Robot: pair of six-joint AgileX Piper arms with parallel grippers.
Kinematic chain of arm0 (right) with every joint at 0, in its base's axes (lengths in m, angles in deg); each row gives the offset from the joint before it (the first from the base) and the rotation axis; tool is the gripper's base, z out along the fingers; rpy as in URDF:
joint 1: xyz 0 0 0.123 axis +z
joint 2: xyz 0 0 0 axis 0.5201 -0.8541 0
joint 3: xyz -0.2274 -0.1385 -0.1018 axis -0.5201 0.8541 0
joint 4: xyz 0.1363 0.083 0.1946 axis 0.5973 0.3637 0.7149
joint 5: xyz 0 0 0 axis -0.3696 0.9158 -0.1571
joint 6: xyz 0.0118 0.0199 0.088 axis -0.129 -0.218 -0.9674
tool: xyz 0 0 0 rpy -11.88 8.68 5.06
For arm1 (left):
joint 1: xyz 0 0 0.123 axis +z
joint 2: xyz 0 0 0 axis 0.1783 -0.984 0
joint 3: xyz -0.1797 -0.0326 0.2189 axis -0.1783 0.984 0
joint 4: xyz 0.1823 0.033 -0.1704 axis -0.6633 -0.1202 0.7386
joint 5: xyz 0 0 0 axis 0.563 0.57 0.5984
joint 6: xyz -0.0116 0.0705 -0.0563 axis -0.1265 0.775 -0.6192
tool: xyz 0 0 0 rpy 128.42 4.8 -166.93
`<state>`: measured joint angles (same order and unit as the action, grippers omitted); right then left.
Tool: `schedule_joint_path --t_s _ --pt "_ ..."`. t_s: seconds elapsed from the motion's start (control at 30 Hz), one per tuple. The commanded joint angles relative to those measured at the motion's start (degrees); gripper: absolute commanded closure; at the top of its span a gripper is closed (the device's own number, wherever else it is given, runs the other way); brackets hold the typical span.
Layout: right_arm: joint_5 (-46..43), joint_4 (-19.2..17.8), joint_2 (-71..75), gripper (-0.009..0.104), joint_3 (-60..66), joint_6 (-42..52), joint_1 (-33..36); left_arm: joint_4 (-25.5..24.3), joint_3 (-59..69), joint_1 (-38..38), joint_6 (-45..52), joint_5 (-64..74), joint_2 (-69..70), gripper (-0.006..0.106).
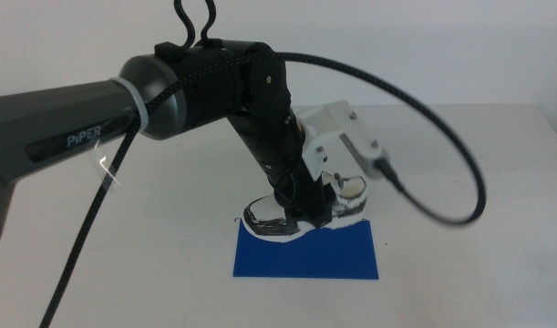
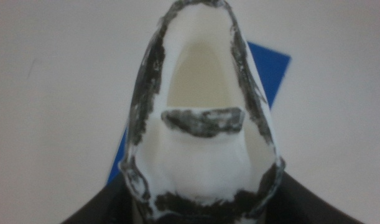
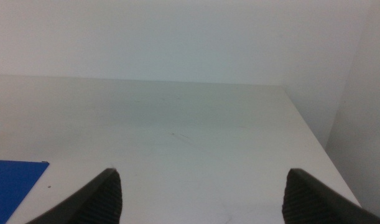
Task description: Use one arm to grab the shoe from the table and place it on the mat.
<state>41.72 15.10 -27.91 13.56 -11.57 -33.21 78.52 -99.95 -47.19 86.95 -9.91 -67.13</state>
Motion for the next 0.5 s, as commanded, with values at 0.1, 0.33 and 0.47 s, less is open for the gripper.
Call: schedule_joint_path --t_s 0.1,0.33,0.47 --pt "-4.5 -0.5 1.2 0.029 -0.5 0.7 0.2 1.9 -1.9 -0.3 17.6 2.1 2.8 0.075" --pt "-4.5 -0.5 1.2 0.029 -0.5 0.7 0.2 2.2 -1.9 0.4 22.7 2.5 1.4 0.075" --pt "-4.5 -0.5 1.2 0.029 -0.5 0.7 0.2 3.2 -1.9 1.0 22.7 2.1 0.0 0.075"
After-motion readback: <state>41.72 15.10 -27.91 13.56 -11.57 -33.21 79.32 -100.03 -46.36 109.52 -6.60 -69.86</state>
